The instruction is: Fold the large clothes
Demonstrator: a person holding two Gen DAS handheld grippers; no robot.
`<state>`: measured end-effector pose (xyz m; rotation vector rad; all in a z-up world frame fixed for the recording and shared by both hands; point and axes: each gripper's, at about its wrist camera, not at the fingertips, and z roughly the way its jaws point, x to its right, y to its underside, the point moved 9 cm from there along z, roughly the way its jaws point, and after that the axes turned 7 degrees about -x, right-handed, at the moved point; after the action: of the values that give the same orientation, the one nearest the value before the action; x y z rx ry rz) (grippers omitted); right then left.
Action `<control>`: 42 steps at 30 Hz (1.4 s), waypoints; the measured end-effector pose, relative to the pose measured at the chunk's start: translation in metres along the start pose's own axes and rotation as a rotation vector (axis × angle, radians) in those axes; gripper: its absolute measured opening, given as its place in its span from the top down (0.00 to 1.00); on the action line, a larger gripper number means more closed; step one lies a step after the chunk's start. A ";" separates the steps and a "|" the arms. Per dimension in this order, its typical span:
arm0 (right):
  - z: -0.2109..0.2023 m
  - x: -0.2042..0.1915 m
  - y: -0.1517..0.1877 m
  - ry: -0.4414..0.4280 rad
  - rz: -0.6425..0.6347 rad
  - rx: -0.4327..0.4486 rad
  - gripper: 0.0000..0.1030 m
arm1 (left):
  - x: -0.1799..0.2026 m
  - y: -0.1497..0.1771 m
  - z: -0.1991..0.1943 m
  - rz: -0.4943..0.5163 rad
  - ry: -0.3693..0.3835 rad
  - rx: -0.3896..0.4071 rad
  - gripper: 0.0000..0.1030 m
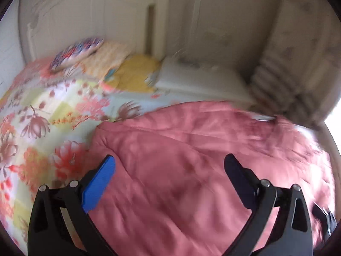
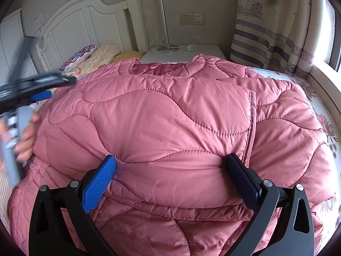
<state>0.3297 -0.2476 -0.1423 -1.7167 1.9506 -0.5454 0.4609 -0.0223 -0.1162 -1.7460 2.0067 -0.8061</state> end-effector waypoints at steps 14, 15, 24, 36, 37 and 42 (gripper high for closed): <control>0.001 0.001 0.000 0.008 -0.005 0.000 0.04 | 0.015 0.077 -0.008 0.112 -0.078 -0.081 0.02; 0.001 0.001 0.000 0.007 -0.004 0.001 0.04 | 0.015 0.078 -0.014 0.105 -0.069 -0.066 0.02; -0.043 0.011 -0.027 0.093 0.001 0.128 0.05 | 0.009 0.099 -0.020 0.112 -0.072 -0.047 0.02; -0.024 0.055 -0.048 0.148 0.030 0.047 0.05 | 0.009 0.101 -0.017 0.116 -0.071 -0.058 0.02; -0.025 0.066 -0.055 0.168 0.046 0.052 0.05 | 0.009 0.101 -0.017 0.115 -0.069 -0.058 0.02; 0.014 0.142 -0.061 0.258 0.188 -0.074 0.05 | 0.009 0.101 -0.017 0.114 -0.069 -0.058 0.02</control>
<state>0.3726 -0.3965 -0.1309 -1.5459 2.3104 -0.6601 0.3713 -0.0202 -0.1657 -1.6494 2.0812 -0.6495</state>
